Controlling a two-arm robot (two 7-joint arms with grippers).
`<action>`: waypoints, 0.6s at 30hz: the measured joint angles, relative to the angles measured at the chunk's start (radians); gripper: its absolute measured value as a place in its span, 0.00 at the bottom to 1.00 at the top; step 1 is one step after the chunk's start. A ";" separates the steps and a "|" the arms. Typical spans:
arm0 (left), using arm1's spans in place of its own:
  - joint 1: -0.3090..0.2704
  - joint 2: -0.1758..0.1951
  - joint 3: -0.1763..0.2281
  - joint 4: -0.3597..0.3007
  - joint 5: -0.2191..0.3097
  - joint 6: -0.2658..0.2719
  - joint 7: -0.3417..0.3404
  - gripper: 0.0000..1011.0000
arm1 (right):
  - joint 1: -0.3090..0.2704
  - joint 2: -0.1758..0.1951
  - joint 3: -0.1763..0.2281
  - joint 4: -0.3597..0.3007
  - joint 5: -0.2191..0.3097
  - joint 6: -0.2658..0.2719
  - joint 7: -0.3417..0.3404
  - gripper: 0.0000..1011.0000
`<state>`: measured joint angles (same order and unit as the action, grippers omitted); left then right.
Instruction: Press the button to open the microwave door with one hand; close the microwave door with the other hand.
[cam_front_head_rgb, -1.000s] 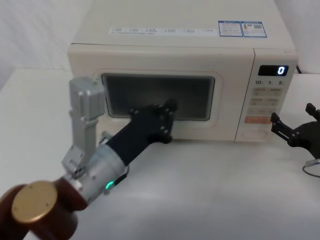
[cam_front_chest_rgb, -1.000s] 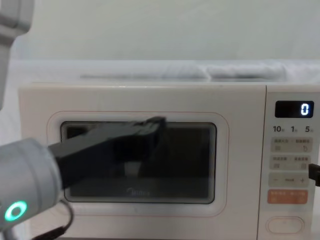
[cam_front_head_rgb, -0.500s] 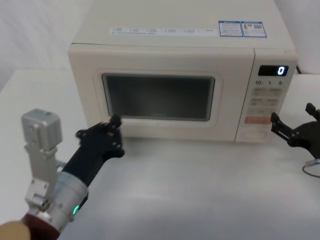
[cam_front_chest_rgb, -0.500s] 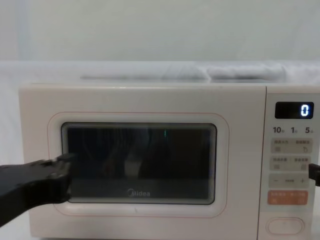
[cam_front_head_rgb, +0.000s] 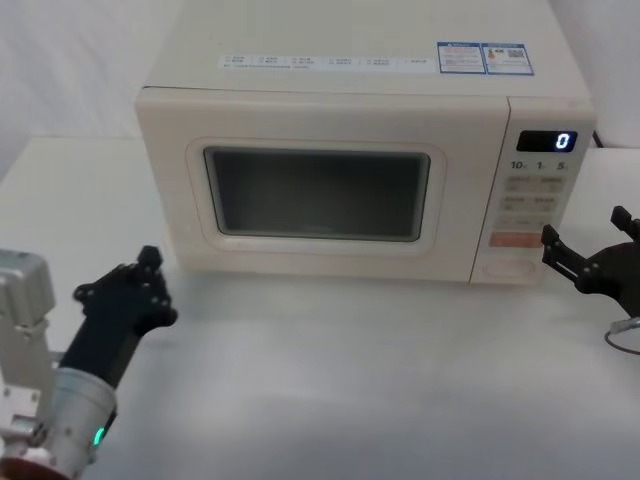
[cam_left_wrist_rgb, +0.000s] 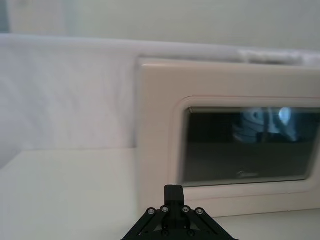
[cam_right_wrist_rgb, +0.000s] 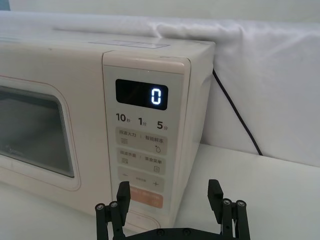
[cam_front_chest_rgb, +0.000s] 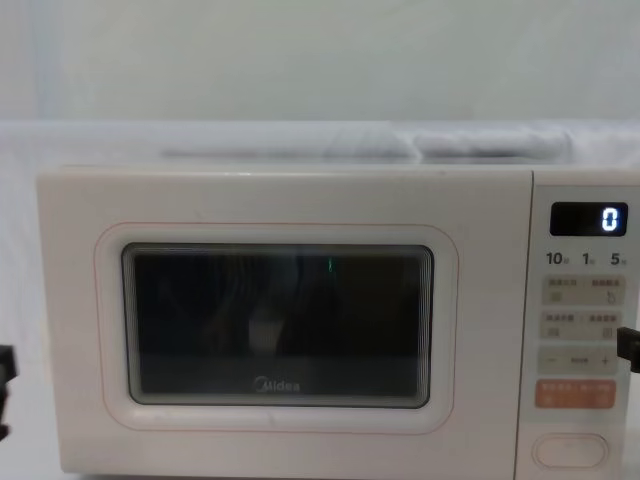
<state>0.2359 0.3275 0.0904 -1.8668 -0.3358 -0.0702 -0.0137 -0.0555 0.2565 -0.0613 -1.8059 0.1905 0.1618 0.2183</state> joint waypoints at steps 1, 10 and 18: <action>0.003 -0.002 -0.007 0.003 0.000 -0.002 0.001 0.00 | 0.000 0.000 0.000 0.000 0.000 0.000 0.000 0.99; 0.018 -0.025 -0.061 0.032 -0.001 -0.009 0.007 0.00 | 0.000 0.000 0.000 0.000 0.000 0.000 0.000 0.99; 0.000 -0.046 -0.077 0.069 0.014 -0.008 0.001 0.00 | 0.000 0.000 0.000 0.000 0.000 0.000 0.000 0.99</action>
<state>0.2362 0.2816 0.0138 -1.7977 -0.3216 -0.0783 -0.0128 -0.0555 0.2565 -0.0613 -1.8059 0.1905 0.1618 0.2183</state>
